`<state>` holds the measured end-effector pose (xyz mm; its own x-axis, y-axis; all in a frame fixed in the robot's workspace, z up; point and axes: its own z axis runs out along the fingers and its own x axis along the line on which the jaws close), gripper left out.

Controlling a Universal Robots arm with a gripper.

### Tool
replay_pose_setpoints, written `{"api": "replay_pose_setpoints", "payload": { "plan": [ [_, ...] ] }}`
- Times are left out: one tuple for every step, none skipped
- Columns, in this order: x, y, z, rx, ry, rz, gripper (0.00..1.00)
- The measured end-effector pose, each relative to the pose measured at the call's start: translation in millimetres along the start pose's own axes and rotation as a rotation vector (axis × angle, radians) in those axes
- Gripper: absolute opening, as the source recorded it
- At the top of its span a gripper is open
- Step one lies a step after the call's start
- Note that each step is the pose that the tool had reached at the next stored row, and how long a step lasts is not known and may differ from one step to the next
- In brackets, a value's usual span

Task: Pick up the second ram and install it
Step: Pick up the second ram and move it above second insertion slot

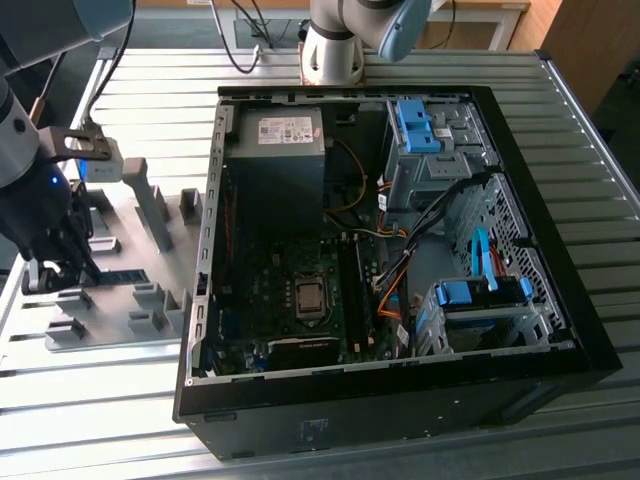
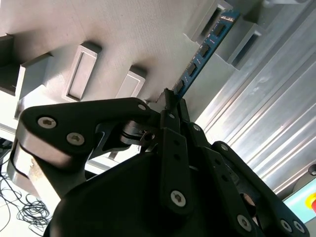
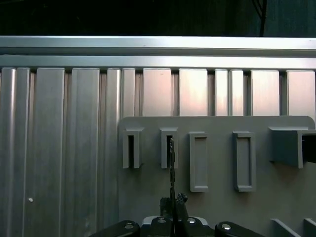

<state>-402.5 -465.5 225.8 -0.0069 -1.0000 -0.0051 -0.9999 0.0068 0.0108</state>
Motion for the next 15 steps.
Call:
{"api": "replay_pose_setpoints", "payload": {
  "plan": [
    [0.0,0.0,-1.1,0.0,0.0,0.0,0.14],
    [0.0,0.0,-2.1,0.0001,0.0,0.0,0.14],
    [0.0,0.0,-3.3,0.0,0.0,0.0,0.14],
    [0.0,0.1,-4.6,0.0,0.0,0.0,0.14],
    [0.0,0.1,-5.7,0.0001,-0.0001,0.0,0.14],
    [0.0,0.0,-6.8,0.0001,-0.0001,0.0,0.14],
    [-0.1,0.1,-7.8,0.0,0.0,0.0,0.14],
    [-0.1,0.1,-8.7,0.0001,0.0,0.0,0.14],
    [-0.1,0.1,-9.7,0.0001,-0.0001,0.0,0.14],
    [-0.1,0.1,-10.7,0.0002,-0.0001,0.0,0.14],
    [-0.1,0.1,-11.8,0.0001,-0.0001,0.0,0.14],
    [-0.1,0.1,-12.8,0.0001,-0.0001,0.0,0.14],
    [-0.1,0.1,-13.8,0.0001,-0.0001,0.0,0.14],
    [-0.1,0.1,-14.8,0.0001,-0.0001,0.0,0.14],
    [-0.1,0.2,-15.9,0.0001,-0.0001,0.0,0.14]
  ]
}}
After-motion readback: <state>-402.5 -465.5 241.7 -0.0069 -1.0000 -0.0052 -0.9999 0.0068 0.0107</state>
